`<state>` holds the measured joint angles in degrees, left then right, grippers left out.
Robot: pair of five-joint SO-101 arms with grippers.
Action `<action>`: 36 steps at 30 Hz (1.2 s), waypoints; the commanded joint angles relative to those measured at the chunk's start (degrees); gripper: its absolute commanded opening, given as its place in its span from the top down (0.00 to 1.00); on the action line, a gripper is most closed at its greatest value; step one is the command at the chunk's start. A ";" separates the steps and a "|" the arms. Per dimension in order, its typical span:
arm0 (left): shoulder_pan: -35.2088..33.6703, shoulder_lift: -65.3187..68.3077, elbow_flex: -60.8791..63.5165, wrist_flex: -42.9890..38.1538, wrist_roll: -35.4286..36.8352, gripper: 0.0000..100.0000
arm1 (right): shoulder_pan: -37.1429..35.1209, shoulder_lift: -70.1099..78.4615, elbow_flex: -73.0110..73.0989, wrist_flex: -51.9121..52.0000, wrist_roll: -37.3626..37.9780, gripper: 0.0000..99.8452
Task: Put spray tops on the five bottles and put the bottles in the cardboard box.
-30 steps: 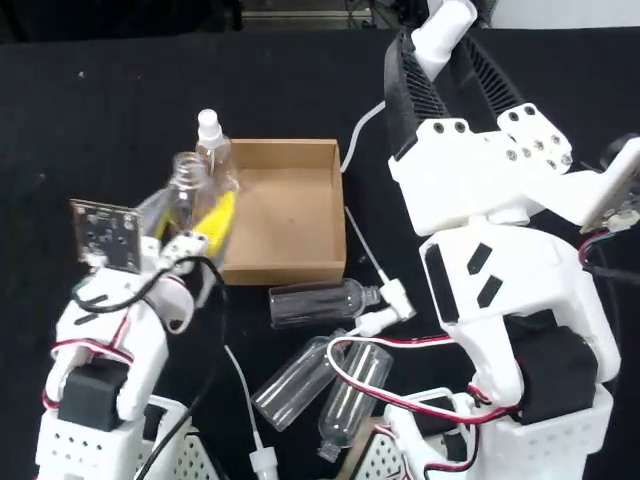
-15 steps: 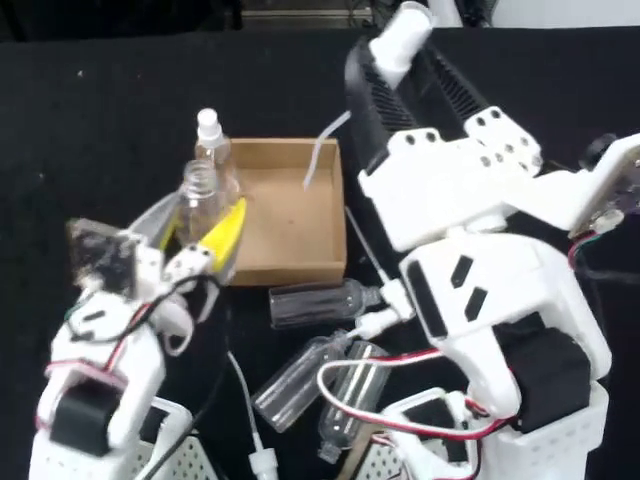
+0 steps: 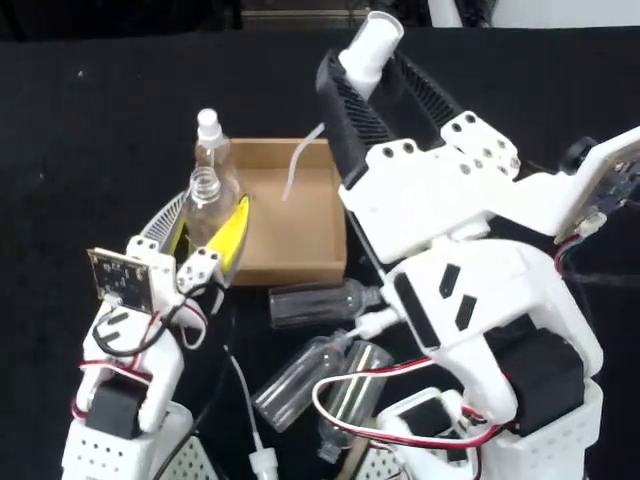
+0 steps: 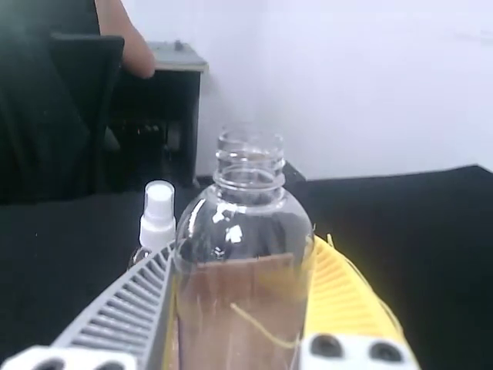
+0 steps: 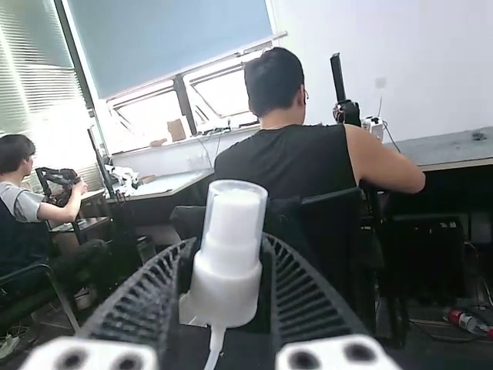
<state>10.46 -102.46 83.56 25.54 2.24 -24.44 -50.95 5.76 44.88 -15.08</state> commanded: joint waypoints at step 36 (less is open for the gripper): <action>10.77 0.18 13.93 -21.45 -0.26 0.97 | -5.80 0.57 14.90 -19.69 10.37 0.99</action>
<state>20.66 -102.20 96.13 5.49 2.24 -29.45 -50.86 21.05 25.10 -5.41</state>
